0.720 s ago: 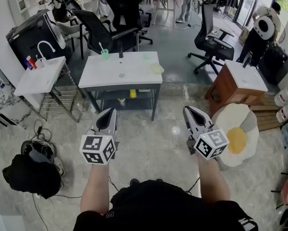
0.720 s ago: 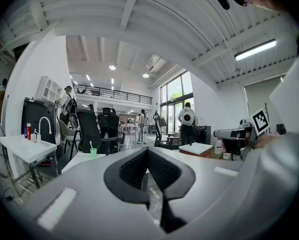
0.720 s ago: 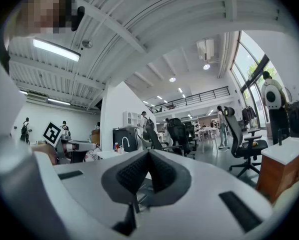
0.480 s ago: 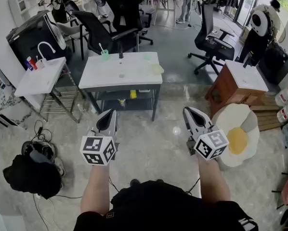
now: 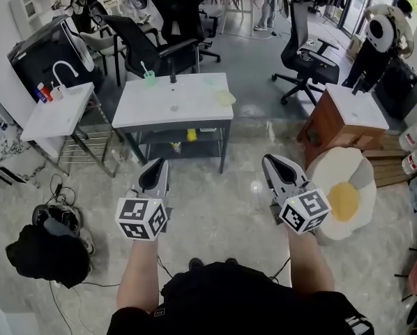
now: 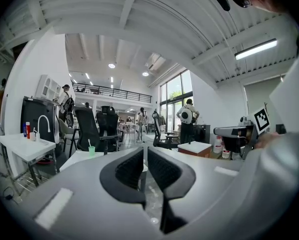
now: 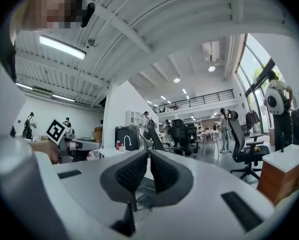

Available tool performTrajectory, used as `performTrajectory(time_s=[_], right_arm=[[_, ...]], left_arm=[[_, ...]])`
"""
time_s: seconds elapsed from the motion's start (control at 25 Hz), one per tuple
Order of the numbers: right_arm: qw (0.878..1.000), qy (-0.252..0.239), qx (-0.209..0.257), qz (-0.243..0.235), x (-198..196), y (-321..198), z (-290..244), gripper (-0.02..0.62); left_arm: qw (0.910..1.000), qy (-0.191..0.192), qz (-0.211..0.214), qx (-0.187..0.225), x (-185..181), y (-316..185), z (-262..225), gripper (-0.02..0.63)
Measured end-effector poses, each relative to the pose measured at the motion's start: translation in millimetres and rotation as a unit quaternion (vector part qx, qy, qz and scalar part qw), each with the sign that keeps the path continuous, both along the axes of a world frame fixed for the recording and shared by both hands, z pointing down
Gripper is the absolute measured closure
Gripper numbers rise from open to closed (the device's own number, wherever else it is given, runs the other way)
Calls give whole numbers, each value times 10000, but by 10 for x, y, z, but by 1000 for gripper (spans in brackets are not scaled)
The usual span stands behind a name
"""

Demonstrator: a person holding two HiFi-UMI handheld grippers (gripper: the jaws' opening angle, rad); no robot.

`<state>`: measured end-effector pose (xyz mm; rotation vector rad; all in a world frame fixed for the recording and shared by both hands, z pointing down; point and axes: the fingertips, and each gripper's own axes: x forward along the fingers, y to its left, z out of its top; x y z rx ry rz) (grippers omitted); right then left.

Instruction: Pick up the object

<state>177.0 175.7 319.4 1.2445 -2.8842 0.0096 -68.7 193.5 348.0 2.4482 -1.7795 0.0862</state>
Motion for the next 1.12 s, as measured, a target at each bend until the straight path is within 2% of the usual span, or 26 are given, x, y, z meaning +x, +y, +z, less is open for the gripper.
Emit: performTrajectory(time_s=[0.24,0.32,0.44,0.6,0.88,1.12], right_arm=[[9996,-165,-238,26,103,-55,111,574],[9993,-183,-325,33,137,-79,148,477],[9989,-201,-430,64,204,-103,190,442],[9982,-213,-542,113,274,-130,249,357],[9976,-211,-617,227,486,-138,333,308],[9971,-272,-663,265,770,-96,371,293]], left_arm=[[9999,-19,71,-128,74,7,83,484],[9998,-30,70,-158,89,11,97,465],[9998,-38,55,-191,125,23,100,456],[9997,-44,46,-221,169,31,119,453],[9994,-3,51,-347,330,25,197,393],[9993,-22,-21,-381,553,19,197,354]])
